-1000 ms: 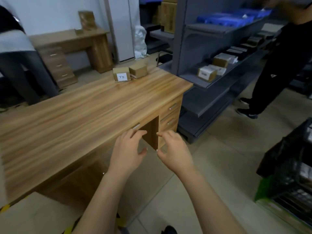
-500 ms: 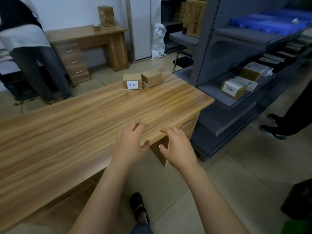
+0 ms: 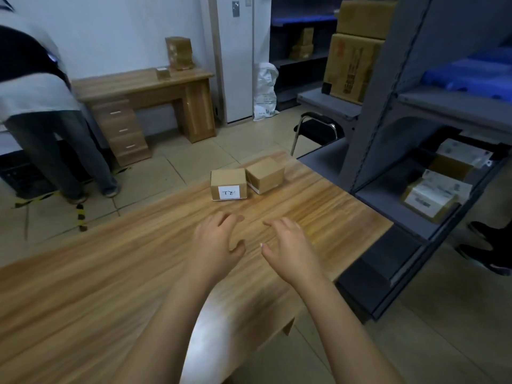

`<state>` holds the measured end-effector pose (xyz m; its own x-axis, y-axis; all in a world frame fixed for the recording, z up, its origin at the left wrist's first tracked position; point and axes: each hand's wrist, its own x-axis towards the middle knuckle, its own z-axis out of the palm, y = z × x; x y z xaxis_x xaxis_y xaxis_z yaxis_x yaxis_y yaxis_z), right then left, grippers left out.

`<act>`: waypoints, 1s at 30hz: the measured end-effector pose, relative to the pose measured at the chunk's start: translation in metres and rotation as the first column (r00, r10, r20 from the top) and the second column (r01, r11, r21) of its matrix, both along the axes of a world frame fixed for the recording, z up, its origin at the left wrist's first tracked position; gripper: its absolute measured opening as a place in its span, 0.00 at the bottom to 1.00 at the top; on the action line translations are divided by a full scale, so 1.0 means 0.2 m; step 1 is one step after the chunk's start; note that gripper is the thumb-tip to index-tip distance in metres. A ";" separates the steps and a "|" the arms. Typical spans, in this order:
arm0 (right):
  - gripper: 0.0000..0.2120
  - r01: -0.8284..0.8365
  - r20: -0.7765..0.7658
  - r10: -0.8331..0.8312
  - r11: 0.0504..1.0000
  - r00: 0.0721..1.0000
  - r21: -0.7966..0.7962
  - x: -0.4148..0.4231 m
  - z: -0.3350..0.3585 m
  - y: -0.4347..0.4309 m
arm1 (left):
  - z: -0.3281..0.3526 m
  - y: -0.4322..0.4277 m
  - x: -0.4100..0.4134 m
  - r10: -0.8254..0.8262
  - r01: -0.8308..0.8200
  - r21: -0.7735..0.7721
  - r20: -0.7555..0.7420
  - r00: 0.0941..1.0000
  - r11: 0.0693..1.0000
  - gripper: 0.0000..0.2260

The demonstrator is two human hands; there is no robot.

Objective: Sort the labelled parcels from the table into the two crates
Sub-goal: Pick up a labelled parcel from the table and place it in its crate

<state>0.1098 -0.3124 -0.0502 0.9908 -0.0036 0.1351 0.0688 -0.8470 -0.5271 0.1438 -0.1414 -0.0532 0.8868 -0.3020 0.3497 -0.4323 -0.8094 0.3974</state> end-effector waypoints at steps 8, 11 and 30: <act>0.21 0.002 0.012 -0.001 1.000 1.000 -0.008 0.44 0.00 0.02 | -0.02 0.09 0.42 0.044 -0.044 0.026 0.001 0.999 0.999 0.20; 0.21 -0.016 0.003 0.016 1.000 1.000 -0.004 0.60 -0.01 0.02 | -0.03 0.11 0.58 0.076 -0.076 0.031 -0.012 0.997 0.997 0.19; 0.26 -0.136 -0.178 0.137 0.991 0.974 0.020 1.69 -0.41 -0.02 | -0.39 0.06 1.52 0.323 -0.310 0.093 -0.209 0.923 0.946 0.20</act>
